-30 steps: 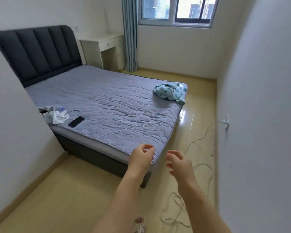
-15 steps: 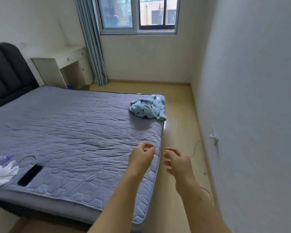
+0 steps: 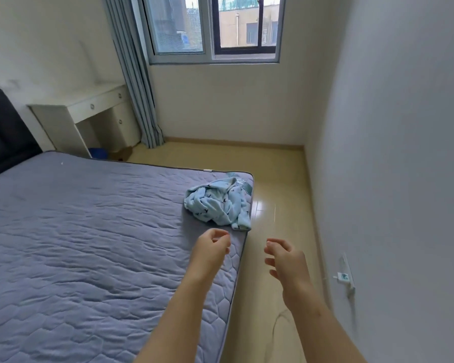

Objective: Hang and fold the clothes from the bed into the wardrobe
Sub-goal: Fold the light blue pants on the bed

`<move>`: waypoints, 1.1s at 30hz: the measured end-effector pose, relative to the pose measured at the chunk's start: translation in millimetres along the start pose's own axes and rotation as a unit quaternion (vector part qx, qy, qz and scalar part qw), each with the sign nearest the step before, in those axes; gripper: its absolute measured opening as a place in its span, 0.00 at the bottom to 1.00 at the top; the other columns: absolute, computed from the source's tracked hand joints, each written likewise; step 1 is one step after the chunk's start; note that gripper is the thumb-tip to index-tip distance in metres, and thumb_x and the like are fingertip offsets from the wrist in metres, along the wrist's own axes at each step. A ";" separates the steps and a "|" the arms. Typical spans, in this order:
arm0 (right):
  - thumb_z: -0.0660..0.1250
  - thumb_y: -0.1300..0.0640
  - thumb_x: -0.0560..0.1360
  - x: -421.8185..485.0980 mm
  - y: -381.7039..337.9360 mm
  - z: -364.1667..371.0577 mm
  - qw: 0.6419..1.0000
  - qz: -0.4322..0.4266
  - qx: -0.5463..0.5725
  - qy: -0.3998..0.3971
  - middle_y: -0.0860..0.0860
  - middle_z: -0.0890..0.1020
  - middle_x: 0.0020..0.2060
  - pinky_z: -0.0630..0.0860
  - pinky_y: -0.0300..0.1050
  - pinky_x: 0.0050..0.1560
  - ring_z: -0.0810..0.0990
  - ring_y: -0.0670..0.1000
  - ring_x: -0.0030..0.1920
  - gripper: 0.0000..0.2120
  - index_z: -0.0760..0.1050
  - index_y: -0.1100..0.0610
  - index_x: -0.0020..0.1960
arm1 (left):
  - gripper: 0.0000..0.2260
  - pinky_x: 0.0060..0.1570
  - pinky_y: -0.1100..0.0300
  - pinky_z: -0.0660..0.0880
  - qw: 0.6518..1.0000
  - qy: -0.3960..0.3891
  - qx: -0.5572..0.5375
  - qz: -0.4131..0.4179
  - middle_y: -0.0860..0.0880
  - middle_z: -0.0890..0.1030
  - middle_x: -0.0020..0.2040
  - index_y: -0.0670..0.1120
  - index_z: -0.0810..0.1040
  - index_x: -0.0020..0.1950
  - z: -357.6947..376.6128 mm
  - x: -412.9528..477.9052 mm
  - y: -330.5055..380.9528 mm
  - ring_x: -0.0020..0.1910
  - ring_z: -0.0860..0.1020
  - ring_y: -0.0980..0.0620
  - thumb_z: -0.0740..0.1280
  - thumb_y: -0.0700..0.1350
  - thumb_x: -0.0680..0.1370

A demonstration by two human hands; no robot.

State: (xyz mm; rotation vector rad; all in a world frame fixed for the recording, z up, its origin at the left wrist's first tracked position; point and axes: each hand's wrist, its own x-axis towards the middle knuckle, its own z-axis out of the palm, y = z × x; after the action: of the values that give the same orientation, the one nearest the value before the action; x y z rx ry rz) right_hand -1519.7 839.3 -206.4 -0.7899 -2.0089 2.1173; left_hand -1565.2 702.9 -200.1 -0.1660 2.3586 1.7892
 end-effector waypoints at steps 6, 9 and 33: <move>0.61 0.59 0.77 116.8 -8.5 19.1 0.997 0.044 -0.027 -0.051 0.50 0.79 0.40 0.70 0.42 0.39 0.76 0.51 0.42 0.05 0.76 0.52 0.46 | 0.06 0.35 0.61 0.69 0.998 0.035 -0.004 -0.047 0.51 0.80 0.39 0.51 0.75 0.42 34.9 104.1 10.1 0.39 0.78 0.54 0.63 0.42 0.77; 0.62 0.59 0.77 174.3 -10.3 37.9 0.994 0.060 -0.043 -0.076 0.50 0.79 0.42 0.70 0.41 0.38 0.76 0.50 0.41 0.05 0.76 0.53 0.47 | 0.06 0.35 0.61 0.69 0.996 0.052 -0.017 -0.070 0.50 0.80 0.38 0.51 0.76 0.42 41.9 161.3 7.0 0.39 0.78 0.52 0.63 0.42 0.77; 0.59 0.59 0.78 601.7 -49.5 216.4 0.924 0.160 -0.222 -0.267 0.51 0.76 0.42 0.70 0.46 0.46 0.75 0.54 0.46 0.06 0.74 0.56 0.52 | 0.09 0.34 0.61 0.69 0.927 0.210 -0.095 -0.295 0.49 0.76 0.35 0.47 0.73 0.38 54.5 578.0 -11.7 0.34 0.73 0.52 0.59 0.39 0.78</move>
State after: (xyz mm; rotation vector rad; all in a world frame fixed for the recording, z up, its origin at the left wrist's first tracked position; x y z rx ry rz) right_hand -2144.2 908.6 -334.8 -0.6775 -2.8994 2.2573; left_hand -2124.3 762.3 -344.9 -1.2518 2.0230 1.7721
